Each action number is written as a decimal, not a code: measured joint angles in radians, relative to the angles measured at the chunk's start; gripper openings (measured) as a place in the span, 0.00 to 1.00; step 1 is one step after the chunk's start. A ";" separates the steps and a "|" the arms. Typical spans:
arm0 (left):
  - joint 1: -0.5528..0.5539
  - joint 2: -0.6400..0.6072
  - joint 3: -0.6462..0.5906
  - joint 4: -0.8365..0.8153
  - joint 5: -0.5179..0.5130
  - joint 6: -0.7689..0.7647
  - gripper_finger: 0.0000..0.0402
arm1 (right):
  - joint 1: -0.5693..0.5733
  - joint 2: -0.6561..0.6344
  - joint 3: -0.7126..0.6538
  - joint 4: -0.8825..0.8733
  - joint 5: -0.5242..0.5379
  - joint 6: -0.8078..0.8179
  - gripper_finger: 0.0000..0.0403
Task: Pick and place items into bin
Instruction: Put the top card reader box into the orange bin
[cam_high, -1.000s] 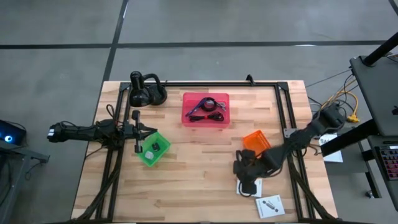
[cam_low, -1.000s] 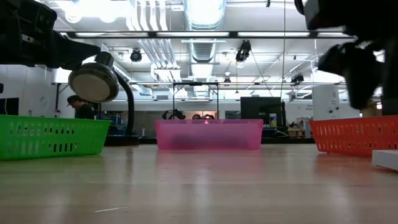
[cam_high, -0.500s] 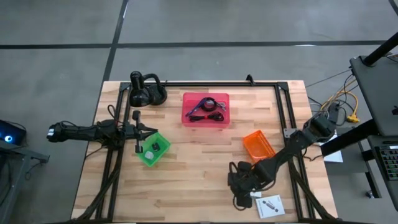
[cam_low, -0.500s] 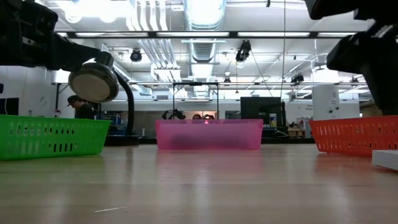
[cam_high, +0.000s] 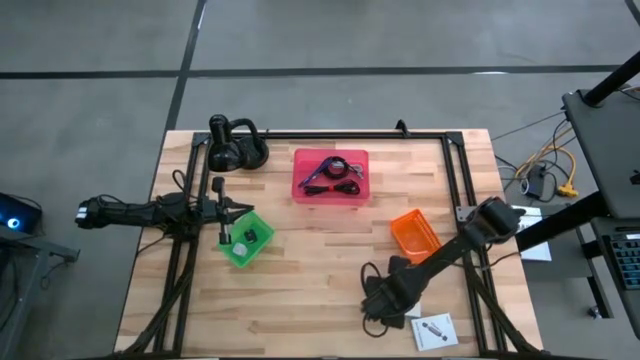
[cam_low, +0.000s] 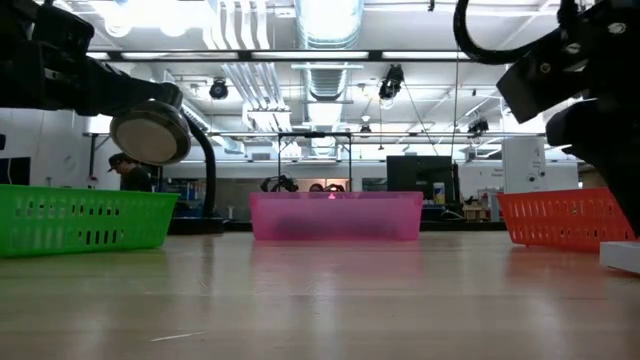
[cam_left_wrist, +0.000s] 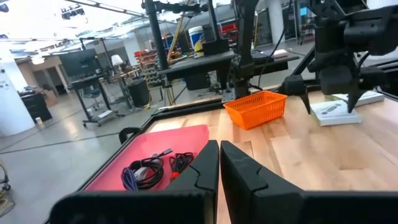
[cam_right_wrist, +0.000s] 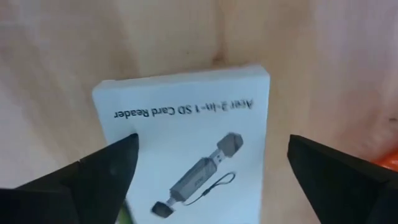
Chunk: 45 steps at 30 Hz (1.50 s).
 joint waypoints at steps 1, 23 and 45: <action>0.000 0.000 0.000 0.000 0.000 0.000 0.00 | 0.000 0.006 0.009 0.002 -0.013 -0.001 0.99; 0.000 0.002 -0.001 0.000 0.000 -0.001 0.00 | 0.038 -0.010 0.036 0.055 -0.023 -0.138 0.99; 0.000 0.002 -0.002 0.001 0.001 0.000 0.00 | 0.069 -0.011 0.006 0.082 0.081 -0.223 0.99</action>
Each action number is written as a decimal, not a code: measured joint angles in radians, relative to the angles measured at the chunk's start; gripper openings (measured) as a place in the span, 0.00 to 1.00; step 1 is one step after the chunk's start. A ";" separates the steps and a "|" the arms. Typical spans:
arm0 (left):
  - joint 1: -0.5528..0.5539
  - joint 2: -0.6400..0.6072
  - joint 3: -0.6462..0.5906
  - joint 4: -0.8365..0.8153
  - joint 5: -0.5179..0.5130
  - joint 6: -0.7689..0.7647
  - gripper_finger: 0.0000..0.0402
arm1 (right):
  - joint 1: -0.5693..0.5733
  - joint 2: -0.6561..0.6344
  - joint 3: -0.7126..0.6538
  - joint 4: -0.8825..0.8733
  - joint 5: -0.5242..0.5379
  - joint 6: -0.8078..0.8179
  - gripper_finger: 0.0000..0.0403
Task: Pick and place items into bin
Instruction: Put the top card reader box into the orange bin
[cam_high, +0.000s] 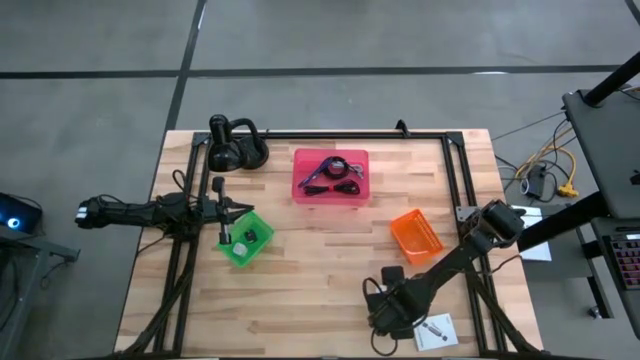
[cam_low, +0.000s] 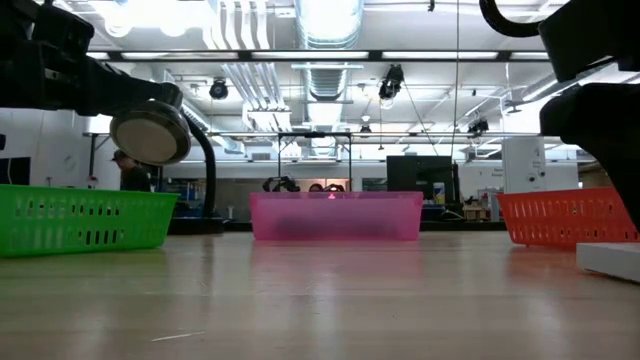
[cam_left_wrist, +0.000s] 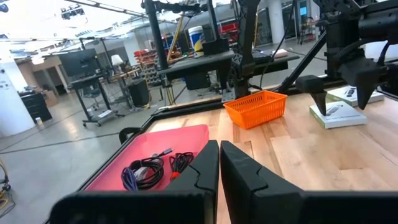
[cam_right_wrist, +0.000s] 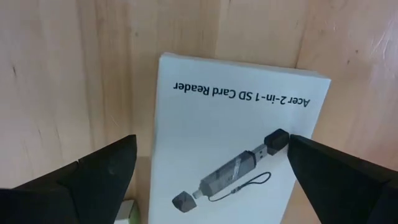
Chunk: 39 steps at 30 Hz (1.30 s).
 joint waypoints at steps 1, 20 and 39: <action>0.000 0.000 0.000 0.000 0.000 0.000 0.00 | 0.000 0.000 0.001 -0.001 0.000 0.000 0.99; 0.000 0.000 0.000 0.000 0.000 0.000 0.00 | -0.024 0.000 0.011 -0.019 0.020 0.005 0.99; 0.000 0.000 -0.001 0.000 0.000 -0.001 0.00 | -0.079 0.000 0.012 -0.170 0.091 0.200 0.99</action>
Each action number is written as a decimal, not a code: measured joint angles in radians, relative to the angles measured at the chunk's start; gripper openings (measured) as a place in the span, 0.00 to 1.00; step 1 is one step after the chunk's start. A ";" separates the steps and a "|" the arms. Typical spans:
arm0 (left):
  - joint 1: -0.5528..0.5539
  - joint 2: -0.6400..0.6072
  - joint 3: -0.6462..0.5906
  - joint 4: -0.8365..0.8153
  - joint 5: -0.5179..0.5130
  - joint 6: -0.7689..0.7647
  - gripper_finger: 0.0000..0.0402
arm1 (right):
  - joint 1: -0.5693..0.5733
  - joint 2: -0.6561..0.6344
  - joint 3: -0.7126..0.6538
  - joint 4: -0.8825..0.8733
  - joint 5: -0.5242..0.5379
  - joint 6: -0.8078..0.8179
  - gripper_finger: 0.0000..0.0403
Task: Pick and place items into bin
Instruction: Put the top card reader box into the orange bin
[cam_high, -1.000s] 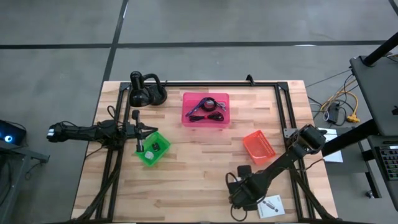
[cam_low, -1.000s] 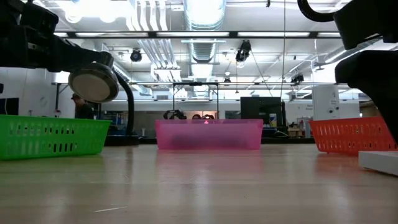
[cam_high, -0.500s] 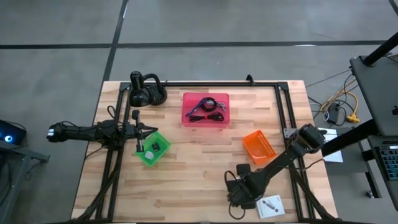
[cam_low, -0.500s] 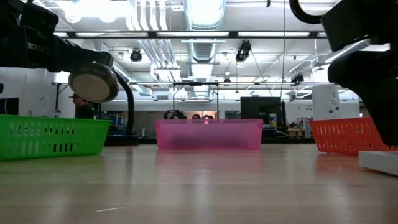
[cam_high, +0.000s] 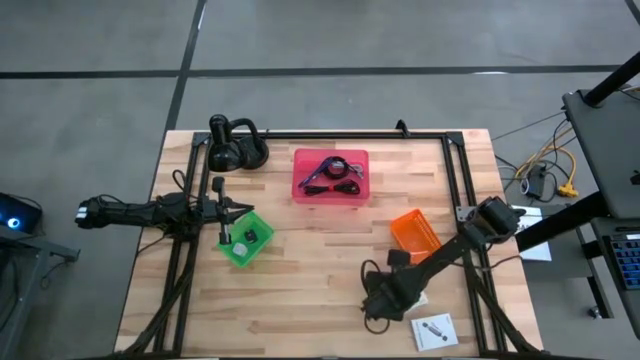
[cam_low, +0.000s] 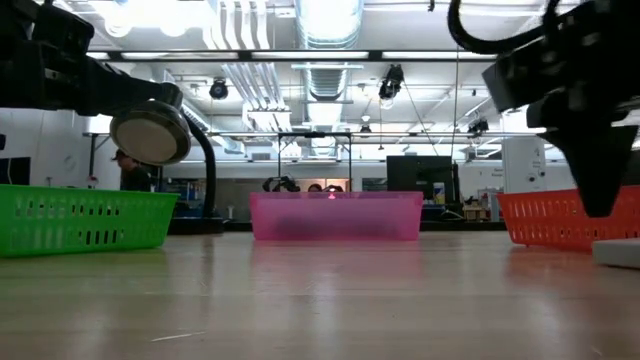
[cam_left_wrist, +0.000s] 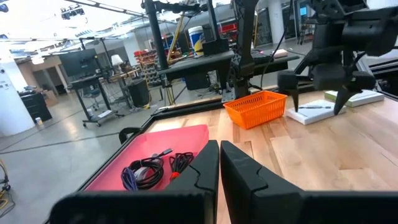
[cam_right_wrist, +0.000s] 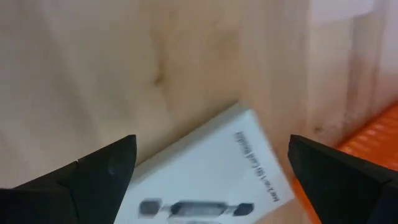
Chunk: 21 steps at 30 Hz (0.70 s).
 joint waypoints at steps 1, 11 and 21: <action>0.000 0.000 0.000 0.000 0.000 0.000 0.00 | 0.001 0.000 0.003 0.001 -0.002 -0.003 0.99; 0.000 0.000 0.000 0.000 0.000 0.000 0.00 | 0.014 0.000 0.029 0.008 -0.097 -0.032 0.99; 0.000 0.000 0.000 0.000 0.000 0.000 0.00 | 0.121 0.004 0.027 0.022 -0.124 -0.009 0.99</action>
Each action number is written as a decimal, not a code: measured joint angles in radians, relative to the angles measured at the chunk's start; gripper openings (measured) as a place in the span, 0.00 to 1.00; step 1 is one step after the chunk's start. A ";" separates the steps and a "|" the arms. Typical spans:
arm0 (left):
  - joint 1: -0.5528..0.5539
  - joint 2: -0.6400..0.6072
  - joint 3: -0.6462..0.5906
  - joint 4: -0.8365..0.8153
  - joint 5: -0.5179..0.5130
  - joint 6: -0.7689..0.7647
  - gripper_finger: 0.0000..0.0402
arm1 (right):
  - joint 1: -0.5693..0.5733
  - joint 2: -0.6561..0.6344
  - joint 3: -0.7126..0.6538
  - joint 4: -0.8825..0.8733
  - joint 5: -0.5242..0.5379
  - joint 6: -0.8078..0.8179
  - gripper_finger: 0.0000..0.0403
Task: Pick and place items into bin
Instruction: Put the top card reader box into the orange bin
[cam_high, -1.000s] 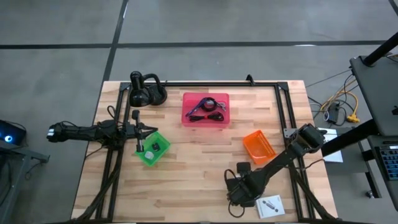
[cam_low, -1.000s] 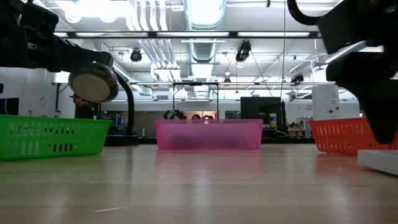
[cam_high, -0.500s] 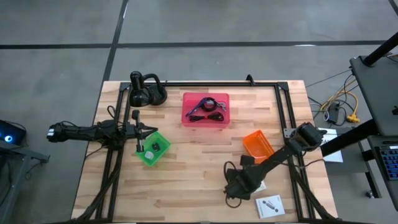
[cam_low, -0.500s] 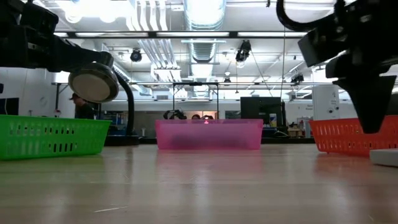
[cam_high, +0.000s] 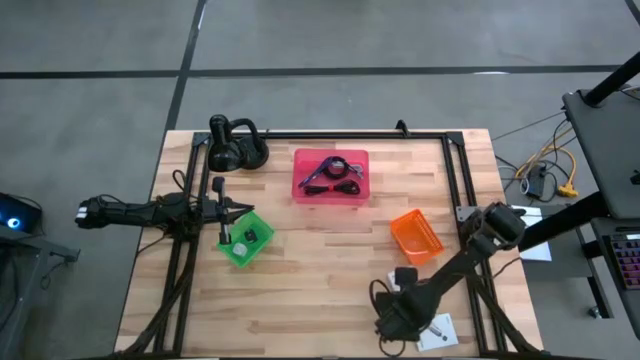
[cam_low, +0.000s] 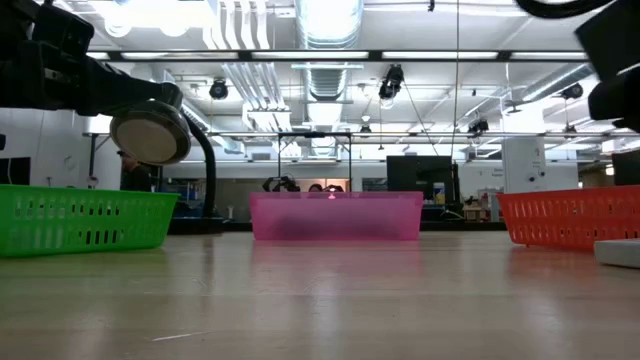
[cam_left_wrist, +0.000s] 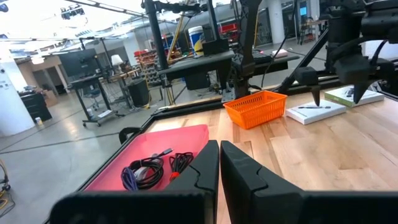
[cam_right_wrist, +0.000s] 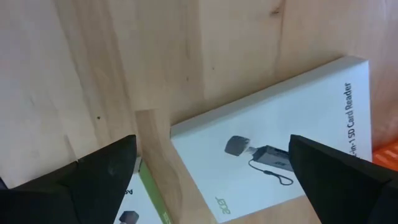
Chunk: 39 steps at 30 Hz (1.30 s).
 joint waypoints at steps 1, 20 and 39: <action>0.000 0.000 0.000 0.000 0.000 0.000 0.00 | 0.006 0.001 0.000 0.001 0.003 0.000 0.99; 0.000 0.000 0.000 0.000 0.000 -0.001 0.00 | 0.031 -0.001 -0.126 0.070 0.067 -0.017 0.99; 0.000 0.000 -0.001 -0.001 0.000 0.000 0.00 | 0.030 0.007 -0.069 0.075 0.059 -0.070 0.44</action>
